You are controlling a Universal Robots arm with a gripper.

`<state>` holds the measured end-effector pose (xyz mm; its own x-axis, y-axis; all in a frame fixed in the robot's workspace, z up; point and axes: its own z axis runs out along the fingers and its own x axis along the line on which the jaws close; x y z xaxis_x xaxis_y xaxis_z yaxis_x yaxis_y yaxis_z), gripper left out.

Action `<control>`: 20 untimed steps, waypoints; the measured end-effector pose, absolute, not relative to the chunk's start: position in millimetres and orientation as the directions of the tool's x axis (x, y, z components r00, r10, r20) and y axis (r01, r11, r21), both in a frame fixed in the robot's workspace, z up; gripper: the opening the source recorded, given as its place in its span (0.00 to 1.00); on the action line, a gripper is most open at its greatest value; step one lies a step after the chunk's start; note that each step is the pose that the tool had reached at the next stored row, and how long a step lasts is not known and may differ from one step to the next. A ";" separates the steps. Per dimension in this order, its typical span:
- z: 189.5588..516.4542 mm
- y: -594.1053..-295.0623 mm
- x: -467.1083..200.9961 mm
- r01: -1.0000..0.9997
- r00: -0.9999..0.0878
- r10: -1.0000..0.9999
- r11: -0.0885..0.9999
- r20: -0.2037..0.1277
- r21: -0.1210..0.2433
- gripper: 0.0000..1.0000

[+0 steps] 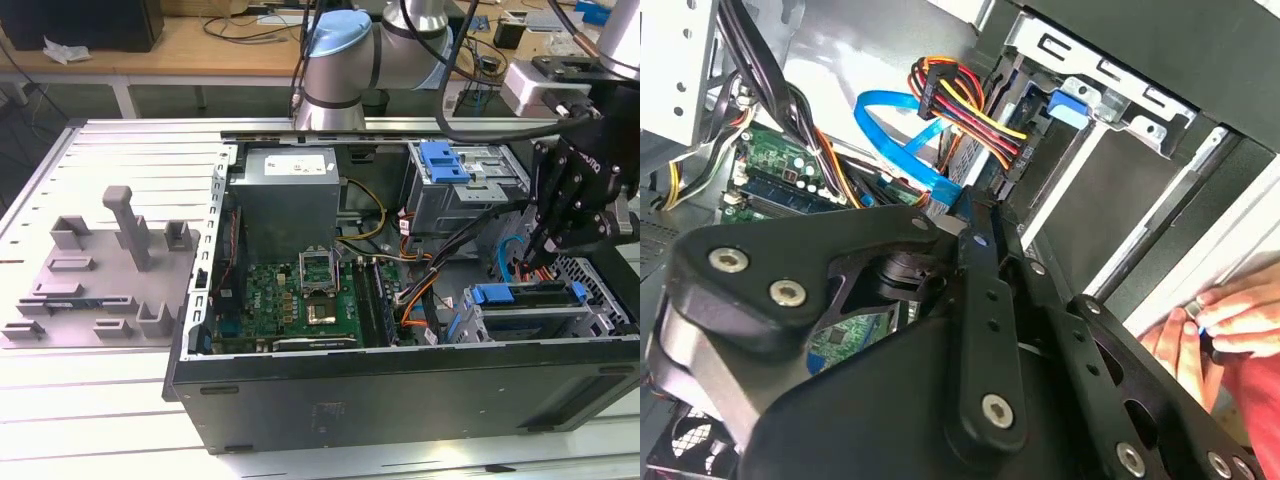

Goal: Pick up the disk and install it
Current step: 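Insert the second disk wire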

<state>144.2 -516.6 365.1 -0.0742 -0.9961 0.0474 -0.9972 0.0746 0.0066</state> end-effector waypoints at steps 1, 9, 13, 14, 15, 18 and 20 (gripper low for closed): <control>365.1 -517.7 144.1 -0.997 -0.075 -0.996 0.075 0.044 0.004 0.16; 365.0 -523.4 140.0 -0.996 -0.076 -0.997 0.075 0.026 -0.039 0.16; 365.0 -527.3 134.5 -0.996 -0.076 -0.997 0.076 0.006 -0.051 0.16; 365.0 -528.2 134.5 -0.996 -0.076 -0.997 0.076 0.000 -0.051 0.16; 365.0 -529.4 134.5 -0.996 -0.076 -0.997 0.076 -0.006 -0.052 0.16; 365.0 -531.8 134.4 -0.996 -0.075 -0.997 0.075 -0.015 -0.052 0.16; 365.0 -531.8 134.4 -0.996 -0.074 -0.997 0.075 -0.015 -0.052 0.16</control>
<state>134.4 -531.8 365.0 -0.0743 -0.9971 -0.0146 -0.9959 0.0749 -0.0516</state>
